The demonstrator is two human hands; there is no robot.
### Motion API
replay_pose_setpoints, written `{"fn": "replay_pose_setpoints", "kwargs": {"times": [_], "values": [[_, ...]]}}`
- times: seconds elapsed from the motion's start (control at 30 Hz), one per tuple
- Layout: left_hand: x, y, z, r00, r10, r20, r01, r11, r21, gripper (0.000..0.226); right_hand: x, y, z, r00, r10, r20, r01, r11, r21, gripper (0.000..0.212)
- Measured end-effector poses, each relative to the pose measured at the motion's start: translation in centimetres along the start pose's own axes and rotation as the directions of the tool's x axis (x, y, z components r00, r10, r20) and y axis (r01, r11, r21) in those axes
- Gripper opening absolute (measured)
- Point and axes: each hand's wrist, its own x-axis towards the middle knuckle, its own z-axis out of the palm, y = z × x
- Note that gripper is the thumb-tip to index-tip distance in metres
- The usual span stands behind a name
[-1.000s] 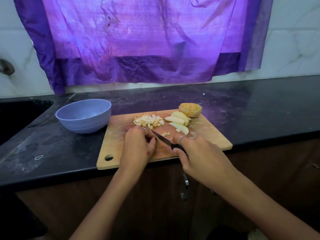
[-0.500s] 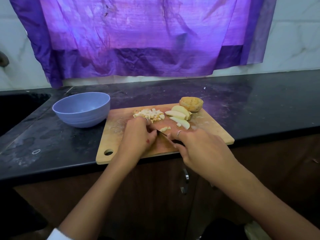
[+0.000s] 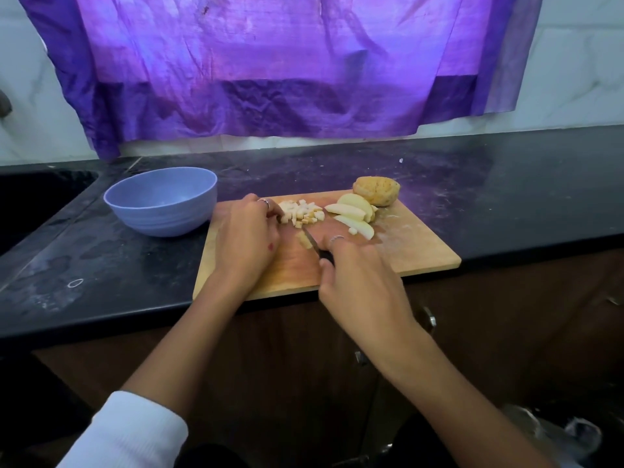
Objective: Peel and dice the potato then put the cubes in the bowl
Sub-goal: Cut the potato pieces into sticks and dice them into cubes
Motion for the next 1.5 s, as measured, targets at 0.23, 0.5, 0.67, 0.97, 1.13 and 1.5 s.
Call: {"fn": "replay_pose_setpoints", "kwargs": {"times": [0.23,0.5,0.67,0.97,1.13,1.5], "values": [[0.3,-0.5,0.4,1.000,0.005,0.016,-0.005,1.000,-0.007,0.018,-2.0,1.6,-2.0,0.994,0.090,-0.070,-0.093,0.994,-0.049,0.033],[0.0,-0.3,-0.3,0.991,-0.123,0.051,0.131,0.972,-0.193,0.025,-2.4,2.2,-1.9,0.978,0.196,-0.072,-0.204,0.970,-0.136,0.034],[-0.1,-0.7,-0.5,0.973,-0.227,0.045,0.230,0.931,-0.283,0.030,-2.0,1.7,-1.5,0.976,0.208,-0.071,-0.215,0.970,-0.114,0.033],[-0.3,-1.0,-0.9,0.954,-0.287,0.087,0.299,0.881,-0.366,0.040,0.2,-0.4,-1.2,0.991,0.119,-0.063,-0.114,0.991,0.075,0.037],[-0.3,-1.0,-0.7,0.957,-0.276,0.094,0.290,0.876,-0.386,0.039,-1.0,2.4,-2.1,0.971,0.233,-0.051,-0.236,0.970,-0.055,0.034],[-0.5,-1.2,-1.1,0.953,-0.291,0.086,0.301,0.866,-0.400,0.044,1.3,1.9,-1.3,0.996,-0.019,-0.089,0.018,1.000,-0.017,0.027]]}}
